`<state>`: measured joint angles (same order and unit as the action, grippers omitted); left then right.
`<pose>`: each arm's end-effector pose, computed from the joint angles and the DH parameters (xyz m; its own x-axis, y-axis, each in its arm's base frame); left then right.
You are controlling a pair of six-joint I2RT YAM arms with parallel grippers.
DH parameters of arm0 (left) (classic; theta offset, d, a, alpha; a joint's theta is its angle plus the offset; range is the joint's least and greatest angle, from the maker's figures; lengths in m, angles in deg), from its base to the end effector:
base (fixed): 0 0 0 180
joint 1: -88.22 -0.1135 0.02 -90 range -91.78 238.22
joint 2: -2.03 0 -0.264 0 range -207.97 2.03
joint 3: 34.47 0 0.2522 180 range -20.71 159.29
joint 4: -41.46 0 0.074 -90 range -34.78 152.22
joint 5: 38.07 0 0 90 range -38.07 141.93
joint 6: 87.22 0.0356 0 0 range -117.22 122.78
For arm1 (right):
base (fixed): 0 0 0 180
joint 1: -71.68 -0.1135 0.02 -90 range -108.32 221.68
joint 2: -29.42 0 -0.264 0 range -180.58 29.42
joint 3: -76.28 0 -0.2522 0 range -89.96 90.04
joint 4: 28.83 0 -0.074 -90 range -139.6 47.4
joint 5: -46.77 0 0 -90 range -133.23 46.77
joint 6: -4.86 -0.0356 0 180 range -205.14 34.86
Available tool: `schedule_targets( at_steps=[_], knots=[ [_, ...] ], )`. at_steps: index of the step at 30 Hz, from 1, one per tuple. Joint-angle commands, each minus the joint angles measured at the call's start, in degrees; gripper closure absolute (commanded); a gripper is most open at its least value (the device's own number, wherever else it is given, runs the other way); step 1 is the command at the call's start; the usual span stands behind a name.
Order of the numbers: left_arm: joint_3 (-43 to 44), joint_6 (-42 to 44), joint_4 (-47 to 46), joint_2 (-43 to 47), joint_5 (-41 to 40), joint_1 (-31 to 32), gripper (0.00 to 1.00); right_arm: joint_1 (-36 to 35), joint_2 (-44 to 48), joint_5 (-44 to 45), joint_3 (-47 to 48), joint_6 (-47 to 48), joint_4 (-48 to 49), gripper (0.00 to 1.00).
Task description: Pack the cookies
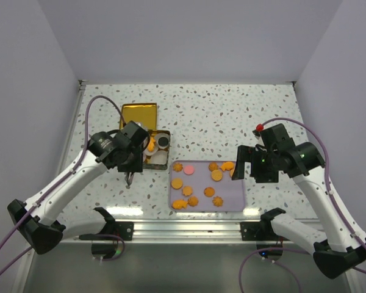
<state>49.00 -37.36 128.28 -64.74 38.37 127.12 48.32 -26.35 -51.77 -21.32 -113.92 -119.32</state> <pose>0.1565 -0.1156 0.3264 -0.9130 -0.0685 -0.4021 -0.0526 0.9973 -0.0507 0.1311 0.0624 0.3468 -0.9400 0.1126 -0.3220 0.0005 0.9443 0.3290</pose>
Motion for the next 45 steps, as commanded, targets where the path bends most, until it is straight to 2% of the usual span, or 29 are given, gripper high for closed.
schedule_targets(
  at_steps=[1, 3, 13, 22, 28, 45],
  knots=[
    [4.0, 2.3, -1.9, 0.8, 1.6, 0.0, 0.61, -0.3, 0.9, 0.2, 1.4, 0.9, -0.4, 0.01],
    [4.8, 2.3, -3.2, 0.0, 2.0, 2.0, 0.62, -0.3, 0.9, 0.1, 1.5, 0.7, -0.6, 0.01],
    [8.2, -4.0, -10.3, -12.5, -0.6, 22.3, 0.63, -0.3, 1.1, 1.2, 2.5, -0.8, -1.3, 0.01],
    [9.6, -5.7, -17.2, -23.0, 0.2, 32.9, 0.61, -0.3, 3.4, 4.4, 2.6, -1.2, -3.9, 0.01],
    [12.3, -5.7, -15.4, -28.6, -0.7, 36.1, 0.58, -0.2, 4.4, 5.5, 2.4, -1.5, -4.9, 0.01],
    [15.2, -4.8, -11.4, -34.7, -2.7, 39.3, 0.49, -0.3, 6.3, 5.4, 1.5, -1.8, -5.3, 0.01]
  ],
)
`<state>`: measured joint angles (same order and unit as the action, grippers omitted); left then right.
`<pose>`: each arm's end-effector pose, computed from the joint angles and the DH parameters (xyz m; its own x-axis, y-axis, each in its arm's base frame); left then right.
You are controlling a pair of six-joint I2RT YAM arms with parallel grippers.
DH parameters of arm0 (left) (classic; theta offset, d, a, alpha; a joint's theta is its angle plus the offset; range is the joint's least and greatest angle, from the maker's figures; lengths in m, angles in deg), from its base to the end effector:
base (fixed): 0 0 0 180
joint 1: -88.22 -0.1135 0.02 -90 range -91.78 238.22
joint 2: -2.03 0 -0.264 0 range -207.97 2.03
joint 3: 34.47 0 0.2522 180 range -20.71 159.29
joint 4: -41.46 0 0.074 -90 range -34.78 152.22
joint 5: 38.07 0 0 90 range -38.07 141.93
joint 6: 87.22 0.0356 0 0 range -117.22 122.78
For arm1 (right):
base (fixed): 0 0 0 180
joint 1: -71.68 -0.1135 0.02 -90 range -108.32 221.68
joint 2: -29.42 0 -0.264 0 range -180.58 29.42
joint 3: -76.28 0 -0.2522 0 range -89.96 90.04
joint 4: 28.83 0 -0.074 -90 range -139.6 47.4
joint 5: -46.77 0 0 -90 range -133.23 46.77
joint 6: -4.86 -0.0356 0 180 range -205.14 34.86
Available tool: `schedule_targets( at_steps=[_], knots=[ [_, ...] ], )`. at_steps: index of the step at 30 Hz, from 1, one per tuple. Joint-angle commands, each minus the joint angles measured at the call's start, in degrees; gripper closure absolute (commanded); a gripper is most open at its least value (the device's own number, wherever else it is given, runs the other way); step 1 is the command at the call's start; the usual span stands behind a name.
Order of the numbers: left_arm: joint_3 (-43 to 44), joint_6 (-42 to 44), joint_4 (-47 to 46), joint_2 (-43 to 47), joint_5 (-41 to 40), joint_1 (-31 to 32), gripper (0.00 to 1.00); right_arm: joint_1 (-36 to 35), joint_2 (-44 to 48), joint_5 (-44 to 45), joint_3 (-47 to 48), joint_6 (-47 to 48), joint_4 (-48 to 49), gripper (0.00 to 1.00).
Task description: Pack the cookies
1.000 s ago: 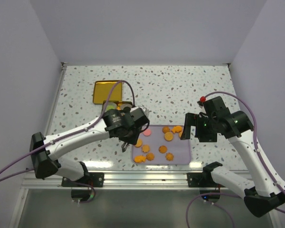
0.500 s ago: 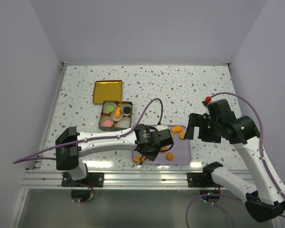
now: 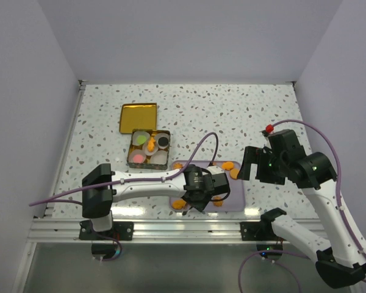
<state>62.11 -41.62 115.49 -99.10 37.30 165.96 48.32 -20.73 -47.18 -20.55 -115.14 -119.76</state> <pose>0.0818 -0.3341 0.2462 -0.8028 0.5064 -0.3147 0.5223 0.8519 0.0384 0.1096 0.0500 0.3608 -0.8881 0.1597 -0.4309 0.0172 0.9485 0.3162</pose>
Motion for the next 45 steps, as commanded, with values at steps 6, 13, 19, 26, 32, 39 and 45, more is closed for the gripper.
schedule_targets(
  at_steps=[6, 13, 19, 26, 32, 39, 45],
  knots=[
    [2.0, -0.4, 2.0, -1.1, -1.8, 0.8, 0.49, -0.3, 1.0, 1.0, 0.7, -0.3, -5.0, 0.01],
    [2.4, -0.5, 1.6, -2.3, -1.3, 1.2, 0.49, -0.3, 1.1, 1.0, 0.7, -0.1, -5.0, 0.01],
    [2.6, -0.5, 1.7, -3.4, -1.2, 1.3, 0.48, -0.2, 1.0, 1.0, 0.6, -0.1, -5.0, 0.01],
    [2.8, -0.7, 1.9, -4.5, -0.8, 1.3, 0.48, -0.3, 0.8, 1.1, 0.6, 0.2, -4.9, 0.01],
    [3.6, -0.4, 2.2, -5.9, -0.8, 1.3, 0.48, -0.3, 0.5, 1.2, 0.8, 0.5, -4.7, 0.01],
    [5.0, 0.2, 2.6, -7.7, -0.6, 1.3, 0.5, -0.3, 0.2, 1.4, 0.9, 0.8, -4.7, 0.01],
    [5.5, 0.5, 2.6, -8.5, -0.6, 1.3, 0.54, -0.3, 0.1, 1.6, 1.3, 1.3, -4.9, 0.01]
  ],
)
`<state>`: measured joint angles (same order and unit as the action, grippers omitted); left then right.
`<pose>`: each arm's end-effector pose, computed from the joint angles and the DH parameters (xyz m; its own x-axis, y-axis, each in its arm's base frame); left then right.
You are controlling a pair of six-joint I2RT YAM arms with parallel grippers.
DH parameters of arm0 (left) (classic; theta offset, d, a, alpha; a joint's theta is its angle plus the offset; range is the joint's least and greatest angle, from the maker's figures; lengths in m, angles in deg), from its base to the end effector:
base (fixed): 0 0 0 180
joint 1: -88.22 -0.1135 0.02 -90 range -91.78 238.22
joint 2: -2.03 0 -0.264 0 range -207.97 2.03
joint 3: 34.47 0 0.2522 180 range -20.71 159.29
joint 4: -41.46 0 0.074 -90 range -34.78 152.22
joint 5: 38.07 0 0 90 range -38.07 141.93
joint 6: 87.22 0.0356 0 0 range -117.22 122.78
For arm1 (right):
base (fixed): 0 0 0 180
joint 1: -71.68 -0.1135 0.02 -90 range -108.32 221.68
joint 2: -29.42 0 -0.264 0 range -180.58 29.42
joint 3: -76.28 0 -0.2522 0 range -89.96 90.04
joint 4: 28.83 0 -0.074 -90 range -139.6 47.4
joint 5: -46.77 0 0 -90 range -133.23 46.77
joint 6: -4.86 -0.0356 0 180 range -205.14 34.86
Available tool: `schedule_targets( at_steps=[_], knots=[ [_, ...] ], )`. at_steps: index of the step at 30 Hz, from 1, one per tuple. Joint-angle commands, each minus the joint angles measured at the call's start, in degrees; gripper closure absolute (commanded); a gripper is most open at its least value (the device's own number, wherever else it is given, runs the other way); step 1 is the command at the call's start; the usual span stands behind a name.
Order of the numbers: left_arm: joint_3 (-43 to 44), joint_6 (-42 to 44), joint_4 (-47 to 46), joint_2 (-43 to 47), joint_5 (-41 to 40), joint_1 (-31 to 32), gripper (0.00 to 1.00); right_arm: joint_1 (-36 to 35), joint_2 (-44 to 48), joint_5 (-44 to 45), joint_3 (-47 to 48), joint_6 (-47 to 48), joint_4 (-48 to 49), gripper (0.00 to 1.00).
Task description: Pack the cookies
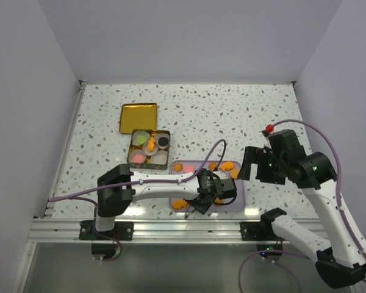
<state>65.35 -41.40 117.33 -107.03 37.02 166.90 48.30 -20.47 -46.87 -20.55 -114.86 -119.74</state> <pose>0.0805 -0.3555 0.2145 -0.7976 0.5535 -0.2398 0.5401 0.8323 0.1244 0.1087 0.0495 0.3613 -0.8851 0.1564 -0.4384 0.0133 0.9500 0.3120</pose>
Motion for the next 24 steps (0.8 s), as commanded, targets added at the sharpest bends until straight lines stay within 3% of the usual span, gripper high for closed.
schedule_targets(
  at_steps=[1, 13, 17, 24],
  knots=[
    [2.3, 0.2, 0.7, -0.5, -0.3, 0.3, 0.55, -0.3, -0.3, 1.3, 1.3, 1.0, -4.9, 0.01],
    [3.3, -1.2, 4.7, 2.8, -3.4, -0.2, 0.58, -0.3, -0.5, 1.2, 1.9, 1.2, -4.8, 0.01],
    [2.4, -2.8, 7.2, 8.5, -5.0, -2.3, 0.58, -0.3, -0.3, 0.4, 1.0, 1.1, -3.7, 0.01],
    [-7.8, -4.6, 7.0, 21.5, -5.4, -9.1, 0.58, -0.4, -1.1, -2.2, -0.7, 1.0, -2.0, 0.01]
  ],
)
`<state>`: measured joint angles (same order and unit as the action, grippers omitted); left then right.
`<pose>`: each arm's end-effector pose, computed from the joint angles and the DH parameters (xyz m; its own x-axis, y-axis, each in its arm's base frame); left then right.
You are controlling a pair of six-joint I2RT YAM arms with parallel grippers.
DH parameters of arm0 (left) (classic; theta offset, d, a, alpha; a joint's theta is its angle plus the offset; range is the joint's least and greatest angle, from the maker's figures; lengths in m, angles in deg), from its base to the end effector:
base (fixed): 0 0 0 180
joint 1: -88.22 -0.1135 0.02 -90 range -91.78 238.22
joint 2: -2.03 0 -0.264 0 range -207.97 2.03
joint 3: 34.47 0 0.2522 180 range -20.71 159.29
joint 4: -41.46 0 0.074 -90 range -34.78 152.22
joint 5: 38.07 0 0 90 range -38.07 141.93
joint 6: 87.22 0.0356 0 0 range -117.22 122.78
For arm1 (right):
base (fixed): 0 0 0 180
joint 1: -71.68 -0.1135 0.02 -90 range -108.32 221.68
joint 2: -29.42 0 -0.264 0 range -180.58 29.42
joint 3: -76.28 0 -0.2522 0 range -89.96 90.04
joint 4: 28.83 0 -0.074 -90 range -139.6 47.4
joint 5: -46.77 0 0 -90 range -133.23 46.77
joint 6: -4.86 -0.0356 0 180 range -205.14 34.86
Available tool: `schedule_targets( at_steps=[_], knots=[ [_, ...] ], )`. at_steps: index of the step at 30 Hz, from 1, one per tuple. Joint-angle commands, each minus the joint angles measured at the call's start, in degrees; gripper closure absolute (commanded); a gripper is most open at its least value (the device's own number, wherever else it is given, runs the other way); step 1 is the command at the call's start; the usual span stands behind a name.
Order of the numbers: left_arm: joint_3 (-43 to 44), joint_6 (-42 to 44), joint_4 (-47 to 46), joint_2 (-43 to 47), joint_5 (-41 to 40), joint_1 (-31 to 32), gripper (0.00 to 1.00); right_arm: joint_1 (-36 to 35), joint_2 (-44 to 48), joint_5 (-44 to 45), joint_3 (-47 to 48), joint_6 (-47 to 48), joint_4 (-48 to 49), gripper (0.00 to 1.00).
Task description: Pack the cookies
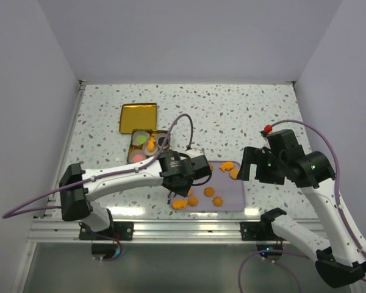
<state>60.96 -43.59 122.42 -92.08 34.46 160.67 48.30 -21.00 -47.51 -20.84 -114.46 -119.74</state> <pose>0.1038 -0.2928 0.2764 -0.8512 0.4017 -0.3378 0.4016 0.9129 0.0736 0.1108 0.0508 0.3590 -0.8933 0.1458 -0.4251 0.0068 0.9502 0.3117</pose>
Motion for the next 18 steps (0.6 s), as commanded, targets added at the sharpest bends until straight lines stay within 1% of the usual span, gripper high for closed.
schedule_targets(
  at_steps=[1, 2, 4, 5, 8, 11, 16, 18],
  knots=[
    [-4.5, -2.4, 1.9, 8.1, -2.8, -4.8, 0.58, -0.3, -0.7, -1.8, -0.7, 0.6, -1.8, 0.01],
    [-5.5, -2.5, 2.1, 11.0, -2.8, -5.7, 0.58, -0.2, -0.7, -2.1, -0.8, 0.6, -1.6, 0.01],
    [-8.0, -2.6, 2.3, 13.9, -3.1, -7.4, 0.58, -0.3, -1.1, -2.4, -1.2, 0.5, -1.2, 0.01],
    [-8.7, -2.5, 2.3, 16.5, -3.1, -9.1, 0.58, -0.3, -1.2, -2.8, -1.4, 0.4, -0.9, 0.01],
    [-11.6, -2.1, 2.1, 20.8, -2.7, -12.3, 0.58, -0.3, -1.5, -2.9, -1.5, 0.6, -0.6, 0.01],
    [-13.6, -1.6, 2.3, 22.6, -2.6, -14.3, 0.58, -0.3, -2.0, -3.4, -1.7, 0.6, -0.4, 0.01],
    [-16.9, -1.3, 2.0, 22.9, -2.7, -15.8, 0.58, -0.3, -2.6, -4.1, -1.9, 0.6, 0.2, 0.01],
    [-19.1, -1.0, 0.7, 23.3, -1.6, -16.7, 0.58, -0.4, -2.8, -4.0, -1.8, 0.5, 0.1, 0.01]
  ],
)
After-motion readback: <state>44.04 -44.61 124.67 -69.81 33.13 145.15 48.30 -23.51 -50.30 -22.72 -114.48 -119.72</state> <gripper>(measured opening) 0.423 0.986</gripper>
